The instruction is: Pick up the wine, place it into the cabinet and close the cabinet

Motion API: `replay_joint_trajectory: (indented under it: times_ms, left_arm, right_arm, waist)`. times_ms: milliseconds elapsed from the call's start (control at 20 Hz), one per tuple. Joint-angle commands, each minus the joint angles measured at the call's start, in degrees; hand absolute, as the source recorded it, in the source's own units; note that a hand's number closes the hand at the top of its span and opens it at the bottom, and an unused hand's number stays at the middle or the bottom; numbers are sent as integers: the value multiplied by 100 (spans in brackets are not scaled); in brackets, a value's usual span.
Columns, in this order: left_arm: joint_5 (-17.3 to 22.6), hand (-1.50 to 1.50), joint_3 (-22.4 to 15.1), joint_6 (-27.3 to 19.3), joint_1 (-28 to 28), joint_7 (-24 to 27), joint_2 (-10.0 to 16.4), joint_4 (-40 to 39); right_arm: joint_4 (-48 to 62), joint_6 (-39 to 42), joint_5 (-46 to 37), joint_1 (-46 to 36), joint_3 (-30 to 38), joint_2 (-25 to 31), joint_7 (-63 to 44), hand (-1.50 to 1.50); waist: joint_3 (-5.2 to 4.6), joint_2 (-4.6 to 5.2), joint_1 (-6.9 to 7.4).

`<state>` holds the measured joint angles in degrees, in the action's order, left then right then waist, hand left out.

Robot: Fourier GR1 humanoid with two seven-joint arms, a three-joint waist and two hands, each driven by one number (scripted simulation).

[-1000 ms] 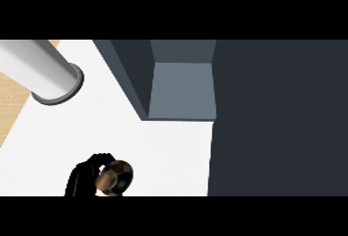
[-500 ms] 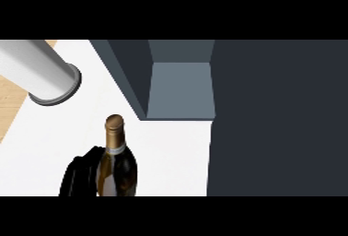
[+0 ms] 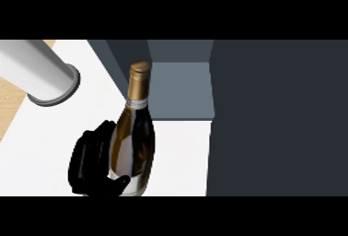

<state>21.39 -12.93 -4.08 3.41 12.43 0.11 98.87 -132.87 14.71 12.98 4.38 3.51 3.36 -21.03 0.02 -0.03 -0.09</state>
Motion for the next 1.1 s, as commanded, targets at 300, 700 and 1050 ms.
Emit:
replay_joint_trajectory:
  times_ms: [300, 700, 1050]
  left_arm:
    - [-345, 150, -668, -1628, -1487, -10, -10, -578]
    - [-416, 150, -783, -1871, -2536, 634, -10, -2510]
    - [209, 150, -1187, -2591, -3185, 651, -11, -2985]
  right_arm:
    - [68, -38, -182, -5, -59, -105, 135, -150]
    - [-362, -35, -81, 148, -135, -89, -90, -150]
    - [401, 254, 91, 54, 262, 29, 474, -150]
  waist:
    - [-1, 2, -14]
    - [-4, 10, -84]
    - [-2, 10, -48]
